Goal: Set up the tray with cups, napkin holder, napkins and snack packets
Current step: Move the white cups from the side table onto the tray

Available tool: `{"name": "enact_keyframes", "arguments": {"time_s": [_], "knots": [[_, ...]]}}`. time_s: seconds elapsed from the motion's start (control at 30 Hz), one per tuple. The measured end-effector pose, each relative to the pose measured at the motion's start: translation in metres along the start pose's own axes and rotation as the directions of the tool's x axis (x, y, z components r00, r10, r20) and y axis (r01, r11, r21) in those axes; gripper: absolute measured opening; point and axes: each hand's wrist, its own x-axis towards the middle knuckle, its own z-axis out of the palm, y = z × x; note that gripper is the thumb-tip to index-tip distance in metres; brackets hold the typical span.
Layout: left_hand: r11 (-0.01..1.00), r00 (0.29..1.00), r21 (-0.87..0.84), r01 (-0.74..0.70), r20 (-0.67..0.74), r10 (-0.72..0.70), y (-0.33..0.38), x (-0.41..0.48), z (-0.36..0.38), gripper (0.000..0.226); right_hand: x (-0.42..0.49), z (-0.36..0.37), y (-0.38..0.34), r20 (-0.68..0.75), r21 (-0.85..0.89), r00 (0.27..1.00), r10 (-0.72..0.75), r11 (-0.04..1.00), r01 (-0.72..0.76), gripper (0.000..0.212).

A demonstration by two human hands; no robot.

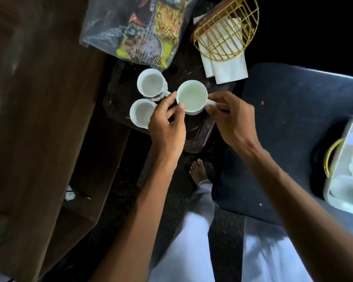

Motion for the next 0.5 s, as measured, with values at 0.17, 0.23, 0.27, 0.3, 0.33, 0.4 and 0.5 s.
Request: {"name": "enact_keyframes", "arguments": {"time_s": [0.17, 0.23, 0.27, 0.3, 0.33, 0.4, 0.5], "knots": [[1.000, 1.000, -0.004, -0.008, -0.013, 0.008, 0.001, 0.001, 0.002, 0.037, -0.001, -0.001, -0.001, -0.053, -0.017, 0.998, -0.017, 1.000, 0.016, 0.016], [1.000, 1.000, -0.015, -0.007, -0.010, 0.007, 0.003, 0.000, 0.004, 0.037, -0.003, -0.004, 0.000, -0.062, -0.024, 0.998, -0.031, 0.999, 0.029, 0.016], [1.000, 1.000, -0.022, -0.004, -0.009, 0.004, 0.003, -0.001, 0.005, 0.038, -0.005, -0.007, 0.001, -0.066, -0.024, 0.997, -0.034, 0.999, 0.033, 0.016], [1.000, 1.000, -0.024, -0.002, -0.009, 0.002, 0.004, -0.003, 0.006, 0.037, -0.007, -0.011, 0.002, -0.072, -0.022, 0.997, -0.035, 0.999, 0.034, 0.015], [1.000, 1.000, -0.020, -0.003, -0.007, 0.003, 0.004, -0.006, 0.008, 0.037, -0.011, -0.015, 0.004, -0.079, -0.018, 0.996, -0.035, 0.999, 0.034, 0.015], [1.000, 1.000, -0.005, -0.010, 0.004, 0.010, 0.006, -0.015, 0.015, 0.035, -0.019, -0.026, 0.008, -0.102, -0.010, 0.994, -0.037, 0.999, 0.036, 0.014], [1.000, 1.000, 0.011, -0.009, 0.028, 0.008, 0.008, -0.033, 0.032, 0.030, -0.033, -0.048, 0.016, -0.121, 0.010, 0.992, -0.026, 1.000, 0.028, 0.011]]}}
